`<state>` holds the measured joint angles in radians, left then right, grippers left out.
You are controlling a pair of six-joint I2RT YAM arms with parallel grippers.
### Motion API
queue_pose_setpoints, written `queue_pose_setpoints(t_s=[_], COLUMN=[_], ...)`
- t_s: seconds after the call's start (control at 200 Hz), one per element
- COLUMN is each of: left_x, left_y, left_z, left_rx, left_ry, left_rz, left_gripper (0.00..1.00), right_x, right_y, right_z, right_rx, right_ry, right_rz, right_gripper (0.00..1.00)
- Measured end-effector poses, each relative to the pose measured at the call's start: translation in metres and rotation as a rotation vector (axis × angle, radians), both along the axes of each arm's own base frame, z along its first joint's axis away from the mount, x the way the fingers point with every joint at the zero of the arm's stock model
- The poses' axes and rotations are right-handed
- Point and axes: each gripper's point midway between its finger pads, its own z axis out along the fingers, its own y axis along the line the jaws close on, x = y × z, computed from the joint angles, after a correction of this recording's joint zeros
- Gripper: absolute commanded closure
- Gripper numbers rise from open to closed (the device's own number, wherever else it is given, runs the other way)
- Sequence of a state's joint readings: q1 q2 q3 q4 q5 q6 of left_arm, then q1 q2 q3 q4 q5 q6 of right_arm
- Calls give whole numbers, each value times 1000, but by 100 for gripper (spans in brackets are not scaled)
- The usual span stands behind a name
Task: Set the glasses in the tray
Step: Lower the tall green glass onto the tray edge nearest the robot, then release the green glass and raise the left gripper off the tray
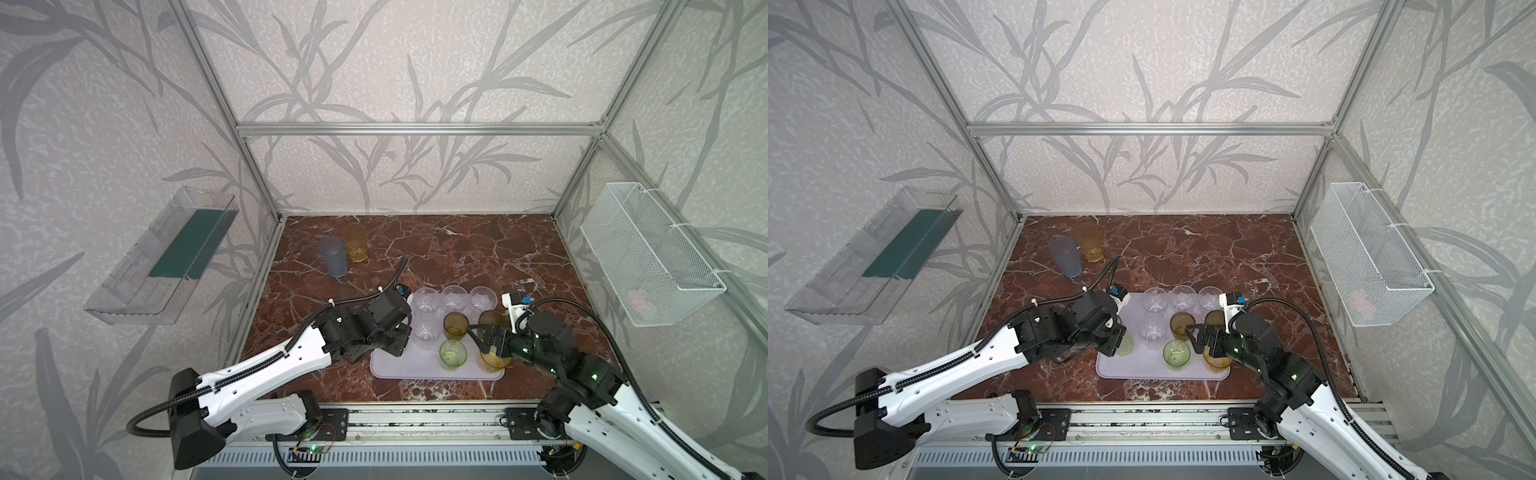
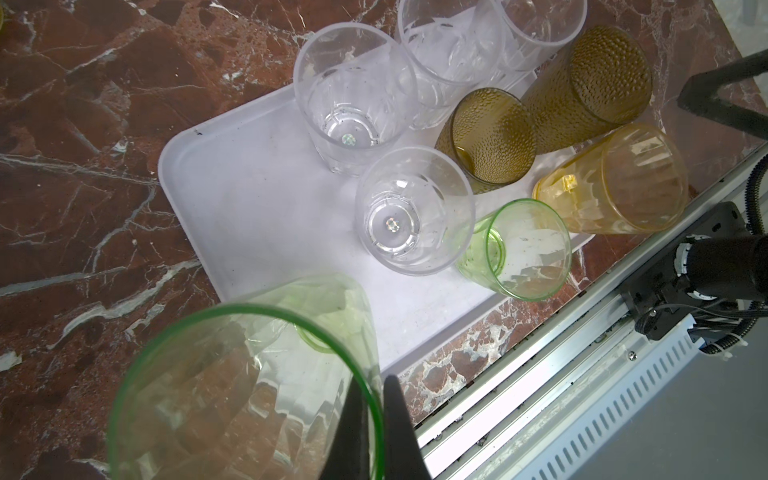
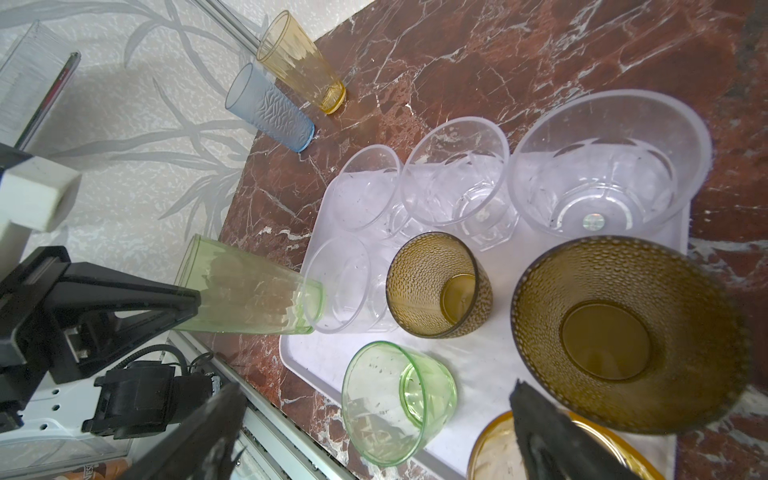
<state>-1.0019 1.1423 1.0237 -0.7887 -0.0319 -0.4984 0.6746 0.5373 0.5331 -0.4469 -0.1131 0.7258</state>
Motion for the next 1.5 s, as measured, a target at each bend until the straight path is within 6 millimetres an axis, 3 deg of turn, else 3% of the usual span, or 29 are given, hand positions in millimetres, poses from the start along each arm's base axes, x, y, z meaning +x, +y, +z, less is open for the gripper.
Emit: queue_pose_setpoints(t_s=[0.61, 1.045, 1.255, 1.499], left_x=[-16, -12, -9, -4], left_y=[-22, -21, -17, -14], left_z=[-28, -25, -15, -5], left_rx=[69, 57, 23, -21], left_ry=[53, 26, -11, -54], left_rz=[-71, -33, -6, 25], left_gripper=[100, 46, 2, 1], right_x=[3, 3, 3, 4], right_y=[-3, -3, -4, -2], right_z=[0, -1, -1, -5], right_rx=[1, 5, 7, 1], right_ry=[1, 8, 10, 30], right_rz=[-15, -21, -24, -25], right_gripper=[1, 1, 1, 1])
